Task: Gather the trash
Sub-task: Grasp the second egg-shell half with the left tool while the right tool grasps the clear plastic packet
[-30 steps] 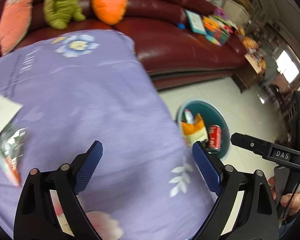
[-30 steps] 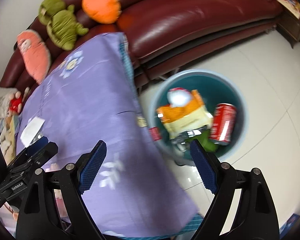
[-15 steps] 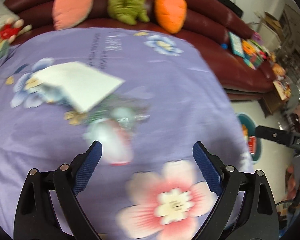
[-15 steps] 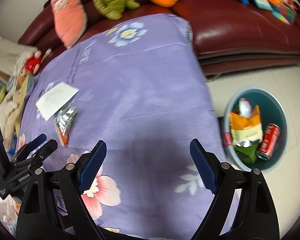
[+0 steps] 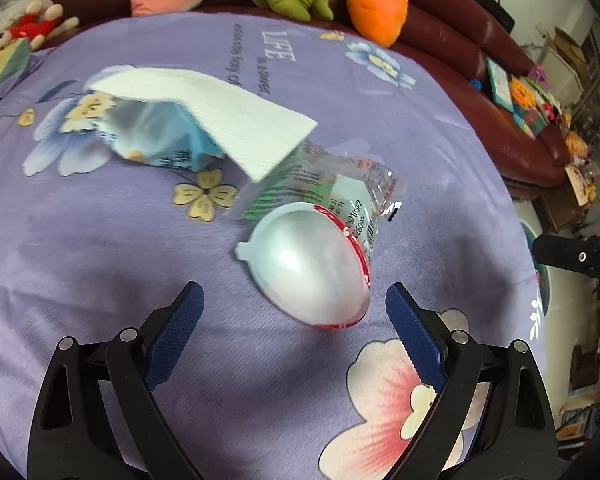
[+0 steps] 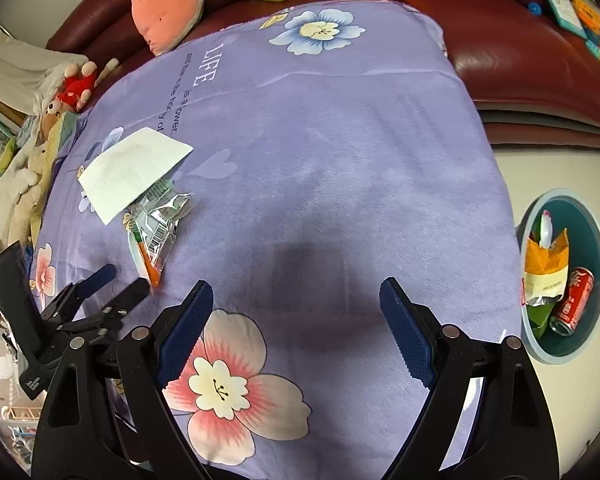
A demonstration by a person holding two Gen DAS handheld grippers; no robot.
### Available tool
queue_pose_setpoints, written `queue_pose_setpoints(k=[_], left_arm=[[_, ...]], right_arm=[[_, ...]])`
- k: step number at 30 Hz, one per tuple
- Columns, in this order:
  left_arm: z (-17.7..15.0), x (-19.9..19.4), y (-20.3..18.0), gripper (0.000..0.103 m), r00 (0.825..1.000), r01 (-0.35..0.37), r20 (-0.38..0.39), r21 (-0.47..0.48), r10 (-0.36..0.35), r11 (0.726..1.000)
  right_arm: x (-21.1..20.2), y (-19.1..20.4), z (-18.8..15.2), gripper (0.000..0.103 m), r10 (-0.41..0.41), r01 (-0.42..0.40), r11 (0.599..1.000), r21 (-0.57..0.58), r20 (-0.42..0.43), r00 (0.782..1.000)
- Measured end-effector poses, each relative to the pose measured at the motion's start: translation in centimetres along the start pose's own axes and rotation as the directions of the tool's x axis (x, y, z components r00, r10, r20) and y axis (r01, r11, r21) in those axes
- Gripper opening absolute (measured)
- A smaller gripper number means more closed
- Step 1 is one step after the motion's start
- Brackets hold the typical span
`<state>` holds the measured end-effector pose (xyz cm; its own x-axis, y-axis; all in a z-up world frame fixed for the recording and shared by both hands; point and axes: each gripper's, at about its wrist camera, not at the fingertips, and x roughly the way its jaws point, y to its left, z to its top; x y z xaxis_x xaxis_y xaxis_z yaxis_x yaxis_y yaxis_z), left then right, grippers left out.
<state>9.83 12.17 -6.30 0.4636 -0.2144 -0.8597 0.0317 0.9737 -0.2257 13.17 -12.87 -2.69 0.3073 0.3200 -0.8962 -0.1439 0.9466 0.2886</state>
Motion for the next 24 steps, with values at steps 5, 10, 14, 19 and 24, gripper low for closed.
queue_pose_setpoints(k=[5, 10, 14, 19, 24], left_arm=[[0.4, 0.6, 0.3, 0.091, 1.0, -0.001, 0.021, -0.007, 0.001, 1.0], [0.0, -0.3, 1.5, 0.061, 0.999, 0.03, 0.043, -0.013, -0.029, 0.999], [-0.5, -1.2, 3.4, 0.061, 0.998, 0.043, 0.045, -0.045, -0.041, 0.998], [-0.9, -2.5, 6.5, 0.061, 0.998, 0.027, 0.06, -0.12, -0.02, 0.992], [-1.2, -3.5, 9.2, 0.061, 0.997, 0.012, 0.072, -0.184, 0.002, 0.983]], right_arm=[[1.0, 0.4, 0.8, 0.082, -0.009, 0.009, 1.0, -0.003, -0.018, 1.0], [2.0, 1.9, 1.8, 0.082, 0.003, -0.004, 0.999, -0.034, -0.034, 0.999], [2.8, 4.6, 3.4, 0.082, 0.017, -0.02, 0.995, -0.103, -0.031, 0.999], [4.6, 8.6, 5.2, 0.082, 0.036, -0.047, 0.979, -0.197, -0.058, 0.998], [7.1, 13.0, 6.1, 0.082, 0.017, -0.051, 0.941, -0.334, -0.103, 0.995]])
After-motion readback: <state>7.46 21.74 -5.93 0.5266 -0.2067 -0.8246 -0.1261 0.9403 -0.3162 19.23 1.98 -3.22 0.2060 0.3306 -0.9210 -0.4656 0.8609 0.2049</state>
